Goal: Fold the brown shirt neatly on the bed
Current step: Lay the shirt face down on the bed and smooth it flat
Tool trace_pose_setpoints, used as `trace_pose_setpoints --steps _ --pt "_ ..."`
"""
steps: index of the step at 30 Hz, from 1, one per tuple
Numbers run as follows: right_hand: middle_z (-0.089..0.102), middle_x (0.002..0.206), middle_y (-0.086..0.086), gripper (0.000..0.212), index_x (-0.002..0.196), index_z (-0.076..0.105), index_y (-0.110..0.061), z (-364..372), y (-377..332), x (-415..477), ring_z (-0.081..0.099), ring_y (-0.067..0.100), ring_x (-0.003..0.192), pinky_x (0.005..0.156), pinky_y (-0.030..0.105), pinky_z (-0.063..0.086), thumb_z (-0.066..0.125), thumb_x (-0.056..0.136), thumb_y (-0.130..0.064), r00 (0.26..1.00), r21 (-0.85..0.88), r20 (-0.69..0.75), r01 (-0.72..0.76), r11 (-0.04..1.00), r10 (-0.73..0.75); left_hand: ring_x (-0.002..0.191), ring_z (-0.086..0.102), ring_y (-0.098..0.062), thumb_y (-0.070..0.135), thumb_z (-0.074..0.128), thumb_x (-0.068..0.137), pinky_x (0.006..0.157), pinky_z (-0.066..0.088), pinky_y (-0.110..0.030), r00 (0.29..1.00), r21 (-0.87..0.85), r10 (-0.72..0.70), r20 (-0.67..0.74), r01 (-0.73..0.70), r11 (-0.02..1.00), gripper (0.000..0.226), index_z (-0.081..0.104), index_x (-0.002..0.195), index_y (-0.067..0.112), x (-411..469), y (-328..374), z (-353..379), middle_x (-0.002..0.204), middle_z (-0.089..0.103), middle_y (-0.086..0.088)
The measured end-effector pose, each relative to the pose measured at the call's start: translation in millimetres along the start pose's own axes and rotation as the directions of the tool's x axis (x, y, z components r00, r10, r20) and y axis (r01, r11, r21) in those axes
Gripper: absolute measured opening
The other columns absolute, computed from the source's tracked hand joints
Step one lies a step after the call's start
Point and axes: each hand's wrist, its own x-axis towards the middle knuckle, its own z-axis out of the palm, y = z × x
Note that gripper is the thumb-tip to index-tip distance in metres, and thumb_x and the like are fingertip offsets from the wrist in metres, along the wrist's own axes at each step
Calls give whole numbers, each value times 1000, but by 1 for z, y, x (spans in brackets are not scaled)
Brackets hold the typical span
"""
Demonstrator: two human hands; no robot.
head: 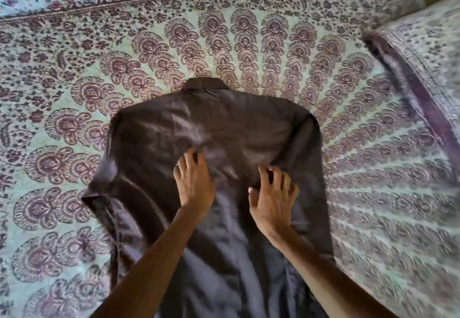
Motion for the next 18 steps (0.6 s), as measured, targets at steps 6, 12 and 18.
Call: trace_pose_setpoints --steps 6,12,18 --pt "38 146 16 86 148 30 -25 -1 54 -55 46 38 124 91 54 44 69 75 -51 948 27 110 -302 953 297 118 50 -30 40 73 72 93 45 -47 903 101 416 112 -427 899 56 56 124 24 -78 42 48 135 50 -5" --pt "66 107 11 54 125 53 -14 -14 115 -47 67 30 91 78 39 52 75 77 -19 960 166 145 -260 951 238 144 19 -29 46 66 79 108 29 -54 926 198 278 257 -332 923 75 32 143 30 -96 61 61 155 22 -1" --pt "64 91 8 35 106 62 -11 -44 203 16 59 22 73 60 32 50 78 78 -25 918 161 -290 -232 959 271 140 20 -33 36 71 72 104 33 -60 945 234 152 291 -225 946 78 32 139 29 -96 88 60 147 23 -4"
